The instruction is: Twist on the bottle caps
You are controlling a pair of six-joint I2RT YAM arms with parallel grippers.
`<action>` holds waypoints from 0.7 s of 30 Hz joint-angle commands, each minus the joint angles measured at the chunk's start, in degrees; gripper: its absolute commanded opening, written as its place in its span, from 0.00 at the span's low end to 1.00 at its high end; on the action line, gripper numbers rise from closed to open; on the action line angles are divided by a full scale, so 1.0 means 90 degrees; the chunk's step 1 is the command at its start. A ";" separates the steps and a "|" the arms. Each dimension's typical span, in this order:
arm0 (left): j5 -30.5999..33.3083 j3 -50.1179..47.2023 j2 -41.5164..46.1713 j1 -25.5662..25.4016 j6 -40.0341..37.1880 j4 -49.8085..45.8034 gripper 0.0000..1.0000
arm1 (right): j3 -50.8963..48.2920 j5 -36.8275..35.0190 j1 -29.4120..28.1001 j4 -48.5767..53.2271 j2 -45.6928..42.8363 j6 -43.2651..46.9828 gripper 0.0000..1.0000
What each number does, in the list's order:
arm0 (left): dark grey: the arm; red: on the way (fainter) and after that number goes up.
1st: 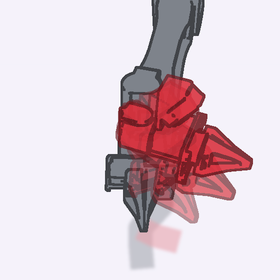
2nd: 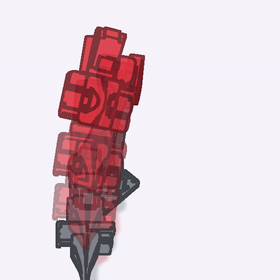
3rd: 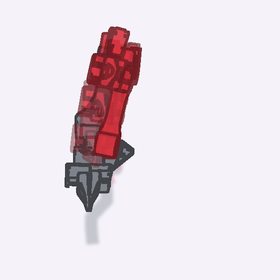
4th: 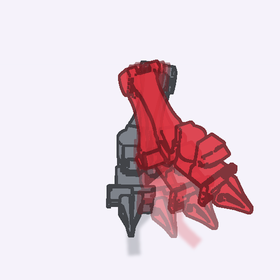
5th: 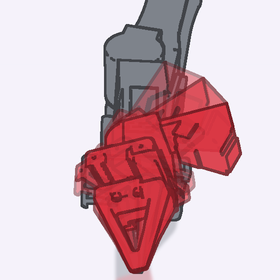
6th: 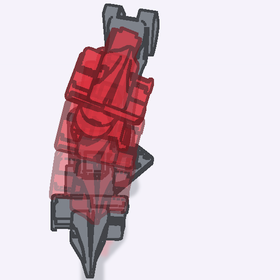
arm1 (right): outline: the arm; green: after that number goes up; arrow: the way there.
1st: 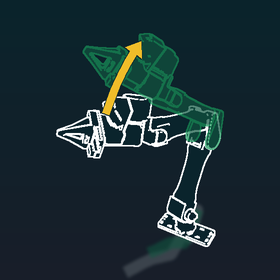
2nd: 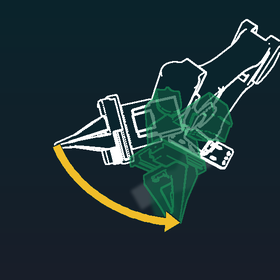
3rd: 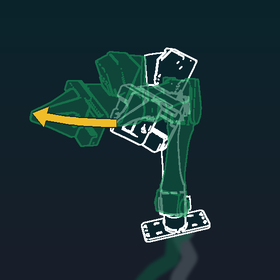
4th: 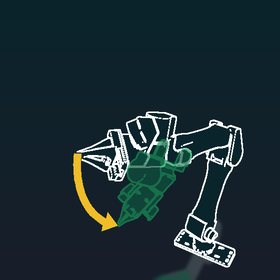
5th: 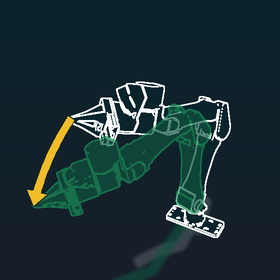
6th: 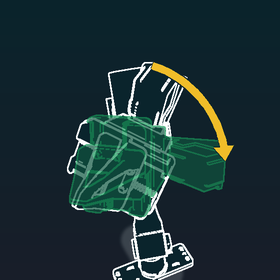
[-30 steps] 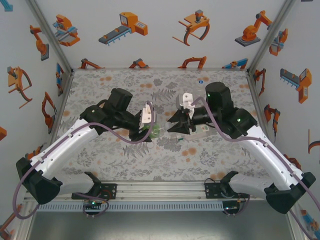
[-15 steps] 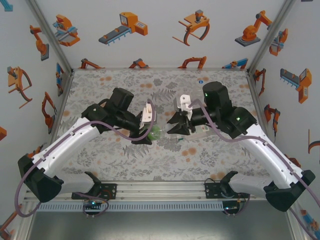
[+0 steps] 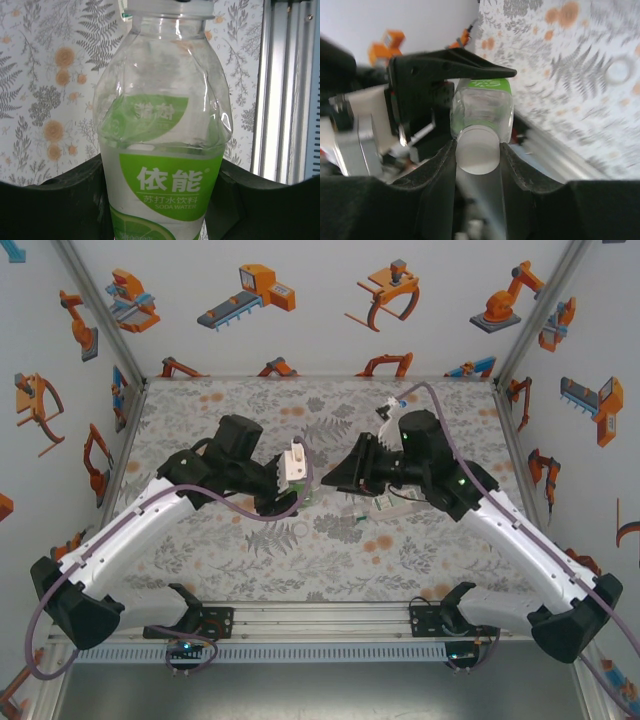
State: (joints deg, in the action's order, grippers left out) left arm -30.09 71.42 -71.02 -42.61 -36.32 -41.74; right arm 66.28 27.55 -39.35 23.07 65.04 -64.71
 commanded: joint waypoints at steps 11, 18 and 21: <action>-0.0591 -0.0008 0.0218 -0.0066 -0.0049 0.1095 0.00 | 0.1443 -0.0096 0.0217 0.1862 0.0168 0.1345 0.59; -0.0781 0.0014 0.0286 -0.0060 -0.0157 0.0949 0.00 | 0.1947 0.0052 0.0330 0.1776 -0.0087 0.5073 0.66; -0.0928 -0.0007 0.0314 -0.0062 -0.0155 0.0940 0.00 | 0.1992 0.0851 0.0329 0.1596 -0.0106 0.7008 0.62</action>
State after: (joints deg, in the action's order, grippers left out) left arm -35.07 70.70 -69.73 -43.05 -36.62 -33.82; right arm 82.74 28.75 -36.42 37.87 64.82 -24.69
